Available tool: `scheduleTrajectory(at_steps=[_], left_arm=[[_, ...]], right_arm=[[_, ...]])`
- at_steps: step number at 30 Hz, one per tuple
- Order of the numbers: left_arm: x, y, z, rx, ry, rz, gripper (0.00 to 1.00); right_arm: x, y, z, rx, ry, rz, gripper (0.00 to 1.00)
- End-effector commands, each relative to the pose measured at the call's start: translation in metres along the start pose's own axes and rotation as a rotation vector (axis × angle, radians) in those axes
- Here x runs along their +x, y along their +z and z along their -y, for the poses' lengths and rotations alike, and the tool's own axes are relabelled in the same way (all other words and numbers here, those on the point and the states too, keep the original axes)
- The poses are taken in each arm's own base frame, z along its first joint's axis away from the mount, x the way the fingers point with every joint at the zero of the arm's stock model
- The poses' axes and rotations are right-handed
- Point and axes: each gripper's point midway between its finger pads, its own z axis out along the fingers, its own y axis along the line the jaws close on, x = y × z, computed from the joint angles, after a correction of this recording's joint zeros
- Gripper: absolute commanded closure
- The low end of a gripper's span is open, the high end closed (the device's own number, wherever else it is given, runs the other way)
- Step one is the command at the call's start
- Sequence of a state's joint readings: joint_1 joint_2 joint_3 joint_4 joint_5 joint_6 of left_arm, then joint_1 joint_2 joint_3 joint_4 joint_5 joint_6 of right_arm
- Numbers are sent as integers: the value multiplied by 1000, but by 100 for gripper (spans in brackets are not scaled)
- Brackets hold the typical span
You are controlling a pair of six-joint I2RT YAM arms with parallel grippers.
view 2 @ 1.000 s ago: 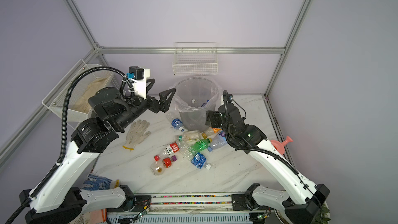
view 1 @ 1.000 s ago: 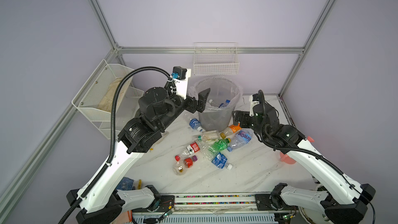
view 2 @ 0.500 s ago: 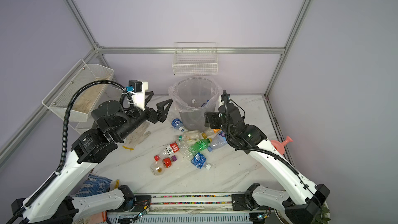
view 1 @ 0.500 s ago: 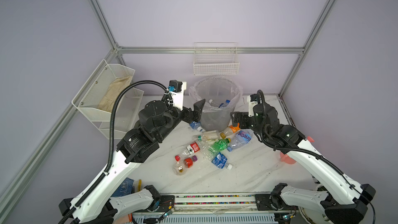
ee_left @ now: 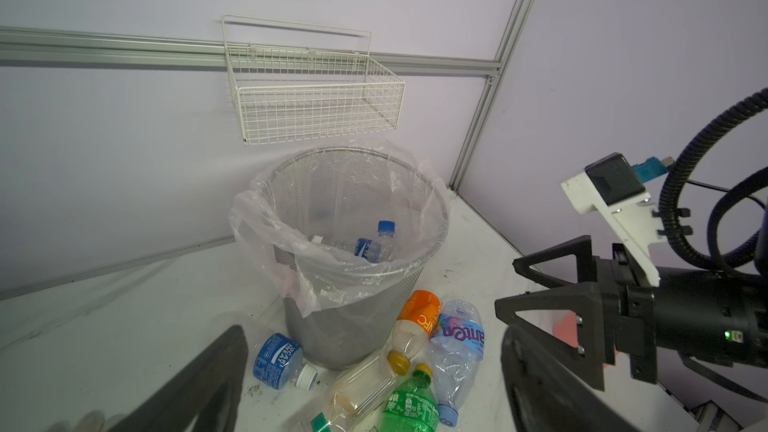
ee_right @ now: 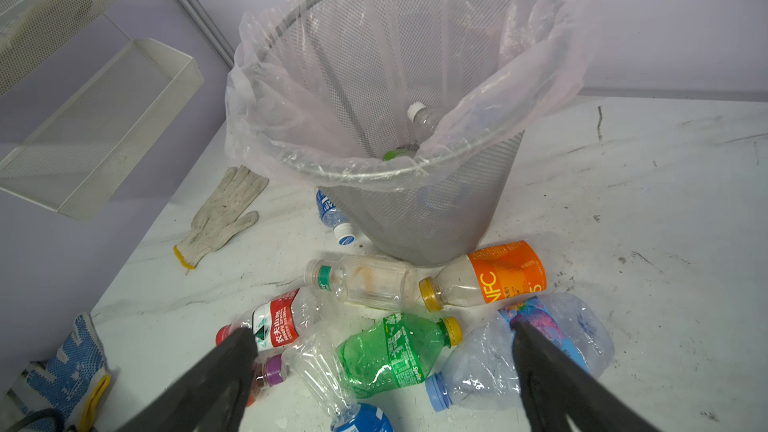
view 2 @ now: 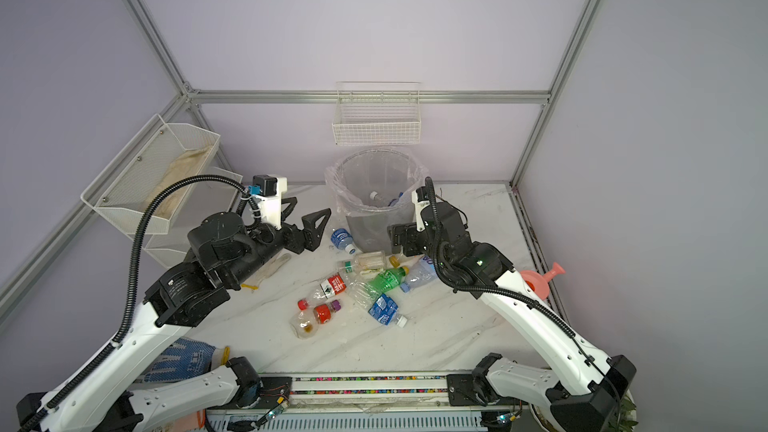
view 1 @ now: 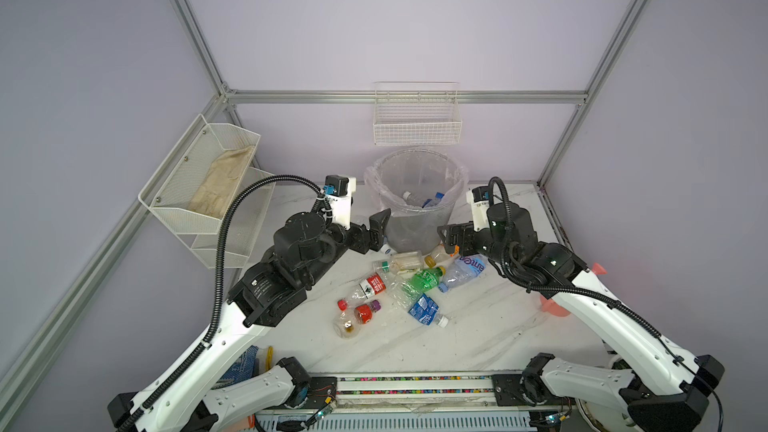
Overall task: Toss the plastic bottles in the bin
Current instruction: 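Withdraw the open left gripper from the bin back toward the bottle pile, then lower the right gripper over a Pocari bottle while the left reaches another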
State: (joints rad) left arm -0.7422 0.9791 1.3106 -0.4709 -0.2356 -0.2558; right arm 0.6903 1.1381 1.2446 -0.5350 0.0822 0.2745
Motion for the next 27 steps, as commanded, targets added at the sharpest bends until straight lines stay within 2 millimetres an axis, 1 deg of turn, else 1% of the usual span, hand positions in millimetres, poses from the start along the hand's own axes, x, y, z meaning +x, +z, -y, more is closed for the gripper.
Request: scheduleTrajectory(at_steps=[1, 11, 14, 18, 27], left_arm=[[8, -2, -2, 3, -36, 10, 7], [55, 4, -15, -50, -75, -81, 8], [67, 5, -21, -66, -92, -100, 8], [84, 7, -28, -83, -125, -129, 8], [116, 8, -49, -126, -209, -179, 11]], right_arm=[[14, 5, -10, -51, -44, -46, 3], [53, 20, -30, -77, -122, -160, 3], [66, 26, -35, -92, -139, -199, 5], [83, 34, -38, -101, -163, -258, 7], [116, 44, -42, -102, -206, -341, 9]])
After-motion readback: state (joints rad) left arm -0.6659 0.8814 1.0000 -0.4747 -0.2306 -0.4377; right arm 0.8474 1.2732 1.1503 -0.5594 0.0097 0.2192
